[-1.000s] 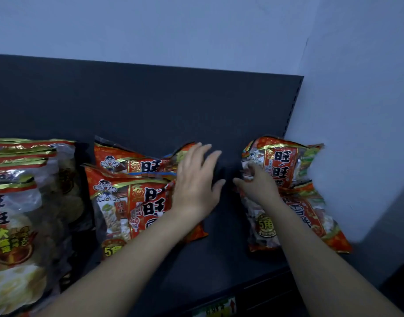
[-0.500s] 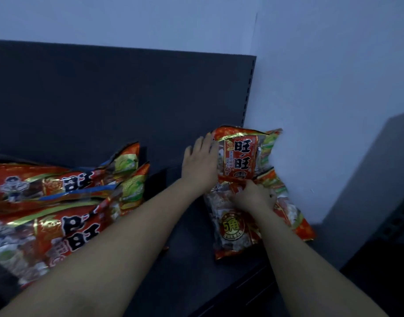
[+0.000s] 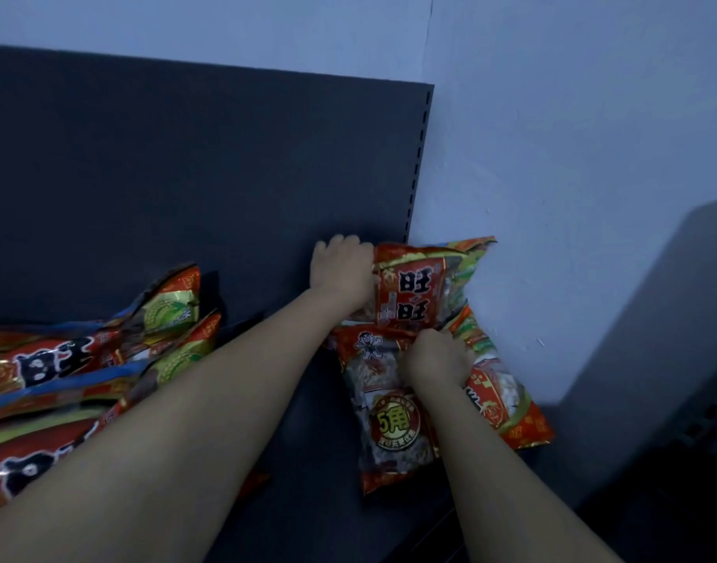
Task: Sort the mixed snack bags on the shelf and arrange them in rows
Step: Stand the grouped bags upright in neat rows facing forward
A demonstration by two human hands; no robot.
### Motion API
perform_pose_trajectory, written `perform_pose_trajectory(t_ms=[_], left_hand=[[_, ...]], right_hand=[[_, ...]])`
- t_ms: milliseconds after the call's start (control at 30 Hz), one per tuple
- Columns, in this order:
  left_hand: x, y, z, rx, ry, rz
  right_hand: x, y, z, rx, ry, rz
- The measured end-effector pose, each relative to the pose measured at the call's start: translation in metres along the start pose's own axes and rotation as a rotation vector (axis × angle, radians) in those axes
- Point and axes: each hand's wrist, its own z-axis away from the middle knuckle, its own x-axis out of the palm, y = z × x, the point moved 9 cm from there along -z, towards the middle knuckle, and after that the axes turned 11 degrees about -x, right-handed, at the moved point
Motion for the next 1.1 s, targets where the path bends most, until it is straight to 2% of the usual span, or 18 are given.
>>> perform_pose_trajectory(t_ms=[133, 200, 300, 400, 500, 567, 633, 833, 1100], left_hand=[[-0.006, -0.007, 0.009, -0.030, -0.023, 0.162], [-0.015, -0.013, 0.008, -0.048, -0.040, 0.139], [-0.032, -0.030, 0.003, -0.125, -0.062, 0.075], [-0.052, -0.052, 0.003, -0.190, -0.094, 0.012], [-0.060, -0.076, 0.008, -0.221, -0.201, 0.009], [-0.057, -0.097, 0.017, -0.281, -0.294, -0.026], [-0.056, -0.115, 0.023, -0.321, -0.305, -0.070], [-0.070, -0.131, 0.027, -0.285, -0.124, -0.127], [-0.070, -0.135, 0.037, -0.278, -0.183, -0.086]], right_hand=[[-0.009, -0.007, 0.007, -0.024, 0.022, -0.048], [-0.015, -0.012, 0.014, -0.050, 0.046, -0.073], [-0.032, -0.025, 0.026, -0.132, 0.177, -0.113], [-0.047, -0.036, 0.038, -0.203, 0.341, -0.275], [-0.065, -0.049, 0.050, -0.338, 0.508, -0.432], [-0.072, -0.054, 0.057, -0.375, 0.554, -0.525], [-0.071, -0.060, 0.061, -0.382, 0.544, -0.548], [-0.066, -0.072, 0.069, -0.365, 0.472, -0.494], [-0.063, -0.087, 0.089, -0.370, 0.410, -0.529]])
